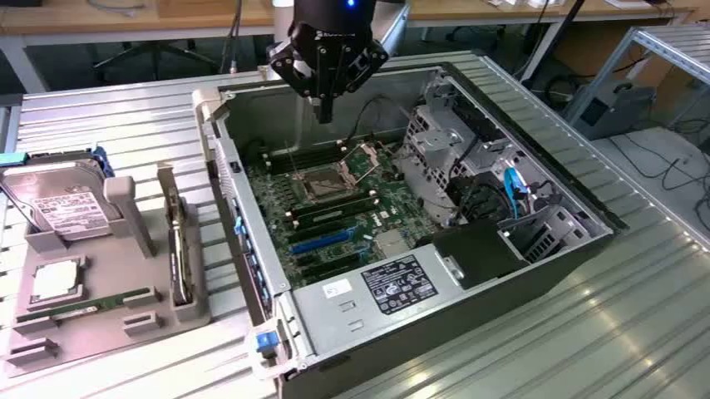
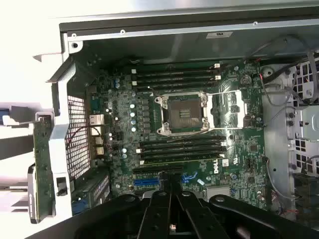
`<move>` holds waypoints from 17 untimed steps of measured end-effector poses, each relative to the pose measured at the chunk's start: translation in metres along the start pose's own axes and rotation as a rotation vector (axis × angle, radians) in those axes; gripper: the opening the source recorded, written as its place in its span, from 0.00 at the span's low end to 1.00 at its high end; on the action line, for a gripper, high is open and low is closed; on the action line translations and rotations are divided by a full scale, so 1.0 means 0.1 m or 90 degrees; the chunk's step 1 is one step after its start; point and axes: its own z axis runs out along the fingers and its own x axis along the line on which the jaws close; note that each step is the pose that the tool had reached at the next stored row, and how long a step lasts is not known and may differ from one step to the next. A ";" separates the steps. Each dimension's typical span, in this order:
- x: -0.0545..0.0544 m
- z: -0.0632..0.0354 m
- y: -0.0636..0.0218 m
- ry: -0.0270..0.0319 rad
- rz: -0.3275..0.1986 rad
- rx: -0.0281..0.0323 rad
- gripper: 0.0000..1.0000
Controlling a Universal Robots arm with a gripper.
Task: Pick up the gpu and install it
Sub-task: 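Reach for the gpu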
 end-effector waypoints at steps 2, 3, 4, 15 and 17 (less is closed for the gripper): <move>0.04 -0.001 -0.003 0.0000 0.000 0.0000 0.11; 0.06 -0.002 -0.005 -0.0001 0.000 0.0000 0.11; 0.07 -0.002 -0.005 -0.0001 0.000 0.0000 0.11; 0.10 -0.003 -0.007 -0.0001 0.000 0.0000 0.11; 0.10 -0.003 -0.008 -0.0001 0.000 0.0000 0.11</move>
